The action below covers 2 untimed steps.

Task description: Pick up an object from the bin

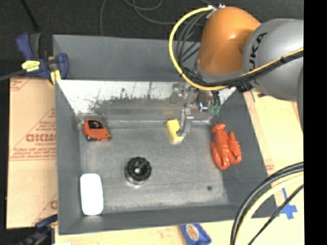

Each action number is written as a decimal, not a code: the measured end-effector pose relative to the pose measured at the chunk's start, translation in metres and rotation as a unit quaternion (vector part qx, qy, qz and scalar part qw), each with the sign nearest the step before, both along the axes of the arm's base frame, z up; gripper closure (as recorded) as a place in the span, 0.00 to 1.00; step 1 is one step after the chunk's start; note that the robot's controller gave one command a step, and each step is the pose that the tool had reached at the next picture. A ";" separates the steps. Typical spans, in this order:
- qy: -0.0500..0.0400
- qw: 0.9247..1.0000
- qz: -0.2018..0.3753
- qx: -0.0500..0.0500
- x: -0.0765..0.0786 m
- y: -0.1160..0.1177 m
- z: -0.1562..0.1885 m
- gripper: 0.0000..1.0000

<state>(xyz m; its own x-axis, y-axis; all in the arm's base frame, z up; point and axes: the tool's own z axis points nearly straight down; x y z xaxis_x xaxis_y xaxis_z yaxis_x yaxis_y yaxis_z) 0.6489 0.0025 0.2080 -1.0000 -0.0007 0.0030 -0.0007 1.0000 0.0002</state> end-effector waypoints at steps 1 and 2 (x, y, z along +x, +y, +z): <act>-0.004 1.000 0.000 0.000 0.001 0.000 0.005 0.00; -0.008 0.997 -0.079 0.000 -0.029 0.012 -0.028 0.00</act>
Offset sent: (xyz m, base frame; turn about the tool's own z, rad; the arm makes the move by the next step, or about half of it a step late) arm -0.0640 0.0304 -0.0678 0.3026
